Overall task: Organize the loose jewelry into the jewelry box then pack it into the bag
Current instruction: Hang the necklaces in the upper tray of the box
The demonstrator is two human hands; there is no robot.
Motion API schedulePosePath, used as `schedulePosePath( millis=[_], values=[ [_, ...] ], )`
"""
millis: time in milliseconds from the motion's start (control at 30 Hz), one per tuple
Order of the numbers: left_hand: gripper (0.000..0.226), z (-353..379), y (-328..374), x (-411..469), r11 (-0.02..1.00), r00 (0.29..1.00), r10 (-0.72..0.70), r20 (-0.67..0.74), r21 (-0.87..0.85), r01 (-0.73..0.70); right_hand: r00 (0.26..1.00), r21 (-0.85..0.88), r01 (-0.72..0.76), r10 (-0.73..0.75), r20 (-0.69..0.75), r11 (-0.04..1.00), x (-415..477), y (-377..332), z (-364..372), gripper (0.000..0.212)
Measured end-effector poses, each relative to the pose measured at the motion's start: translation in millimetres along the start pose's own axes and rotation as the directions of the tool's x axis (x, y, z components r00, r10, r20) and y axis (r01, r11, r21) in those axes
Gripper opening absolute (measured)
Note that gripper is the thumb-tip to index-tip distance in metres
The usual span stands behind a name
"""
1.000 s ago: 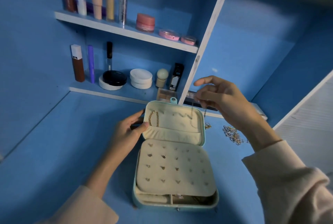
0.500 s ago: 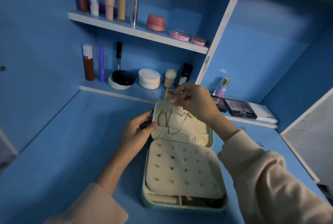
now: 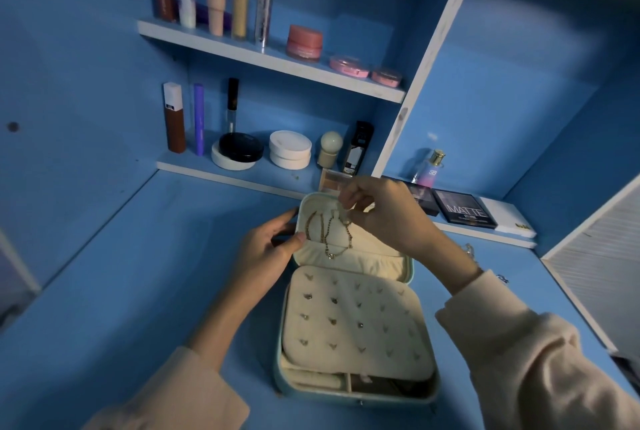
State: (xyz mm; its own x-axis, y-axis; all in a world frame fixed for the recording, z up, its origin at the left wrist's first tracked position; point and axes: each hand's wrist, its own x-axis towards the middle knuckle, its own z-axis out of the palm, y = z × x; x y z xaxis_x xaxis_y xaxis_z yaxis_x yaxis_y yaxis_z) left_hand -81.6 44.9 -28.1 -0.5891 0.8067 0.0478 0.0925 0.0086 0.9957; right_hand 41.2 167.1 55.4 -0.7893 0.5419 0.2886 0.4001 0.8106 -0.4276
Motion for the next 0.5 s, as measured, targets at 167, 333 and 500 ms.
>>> schedulePosePath(
  millis=[167,333,500],
  values=[
    [0.043,1,0,1,1.000,1.000,0.002,-0.018,0.010,-0.002,0.997,-0.079,0.050,-0.045,0.060,0.996,-19,4,4,0.007],
    [0.043,1,-1,1,1.000,1.000,-0.001,-0.022,0.001,0.001,0.973,-0.194,0.103,-0.058,0.225,0.975,-30,1,15,0.015],
    [0.044,1,-1,1,1.000,1.000,-0.008,-0.019,-0.001,0.008,0.963,-0.294,0.173,-0.098,0.251,0.940,-31,-2,18,0.010]
  ],
)
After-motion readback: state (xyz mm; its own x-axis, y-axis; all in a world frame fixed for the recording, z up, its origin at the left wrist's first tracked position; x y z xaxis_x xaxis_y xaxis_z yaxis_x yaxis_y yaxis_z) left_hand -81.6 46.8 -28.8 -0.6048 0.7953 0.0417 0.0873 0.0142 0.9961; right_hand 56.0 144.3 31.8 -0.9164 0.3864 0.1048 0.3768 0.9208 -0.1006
